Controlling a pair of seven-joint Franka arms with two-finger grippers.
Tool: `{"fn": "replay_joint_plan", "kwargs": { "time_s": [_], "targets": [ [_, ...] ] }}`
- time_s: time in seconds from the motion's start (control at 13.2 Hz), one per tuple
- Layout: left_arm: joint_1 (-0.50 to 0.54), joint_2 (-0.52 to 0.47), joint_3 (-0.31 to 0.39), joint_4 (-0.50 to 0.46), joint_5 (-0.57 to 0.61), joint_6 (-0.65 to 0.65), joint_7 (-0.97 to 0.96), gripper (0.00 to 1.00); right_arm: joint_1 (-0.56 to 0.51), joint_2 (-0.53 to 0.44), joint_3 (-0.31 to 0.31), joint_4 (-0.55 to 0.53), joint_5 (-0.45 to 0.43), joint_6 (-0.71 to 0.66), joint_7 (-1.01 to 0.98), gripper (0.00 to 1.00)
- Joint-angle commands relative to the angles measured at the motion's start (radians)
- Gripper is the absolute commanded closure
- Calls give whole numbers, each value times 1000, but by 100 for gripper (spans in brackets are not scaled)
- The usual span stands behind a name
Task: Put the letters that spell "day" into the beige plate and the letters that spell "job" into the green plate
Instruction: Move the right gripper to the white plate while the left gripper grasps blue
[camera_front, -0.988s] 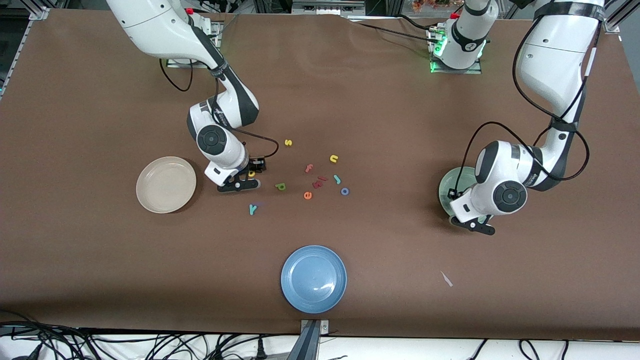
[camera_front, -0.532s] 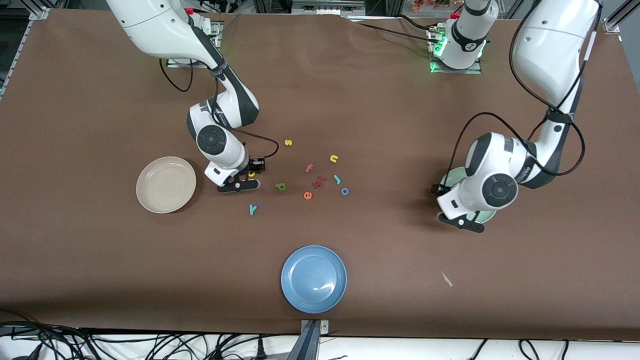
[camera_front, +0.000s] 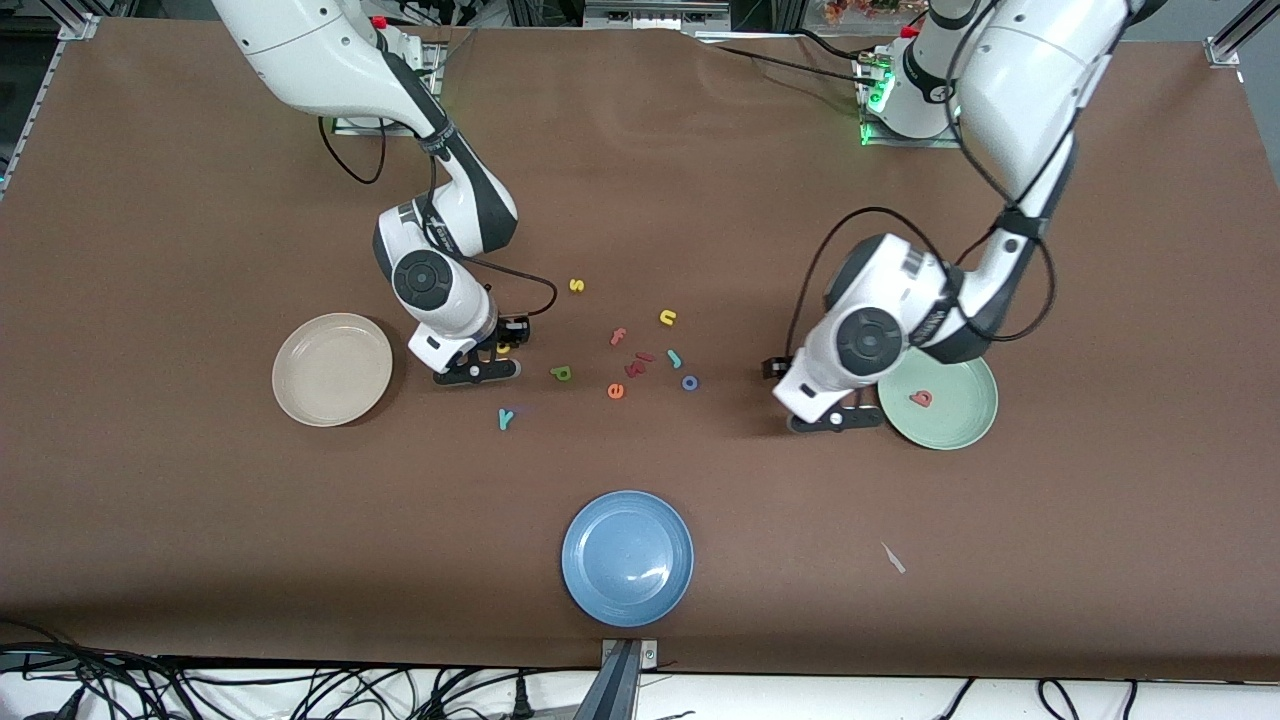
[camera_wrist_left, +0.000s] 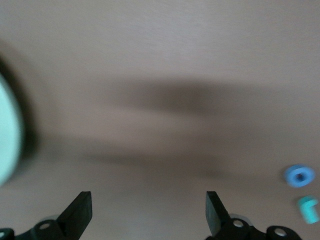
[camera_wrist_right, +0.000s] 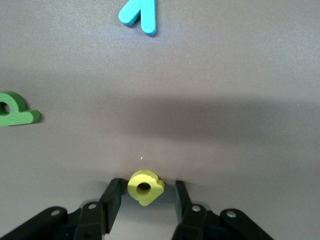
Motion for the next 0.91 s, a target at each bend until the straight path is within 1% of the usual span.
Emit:
{"fn": "replay_joint_plan", "kwargs": {
  "time_s": [0.0,0.08,0.23,0.46,0.53,0.68,0.84],
  "targets": [
    [-60,113,10,151,-14,-12,-190,0,1,9,10,9,13,-5,9,54],
    [-74,125,10,167,-12,14,-209,0,1,9,11,9,13,-5,8,55],
    [-79,144,10,169,-14,92,-214,0,1,9,12,9,13,-5,9,58],
    [-132,167,10,170,-9,176,-214,0,1,11,12,9,11,-3,8,64],
    [-151,171,13,170,-8,184,-217,0,1,11,12,9,11,-3,8,68],
    [-174,187,15,170,-3,189,-223,0,1,11,12,9,11,-3,8,70],
    [-186,188,15,165,-1,189,-223,14,1,11,12,9,11,-2,8,75]
  ]
}}
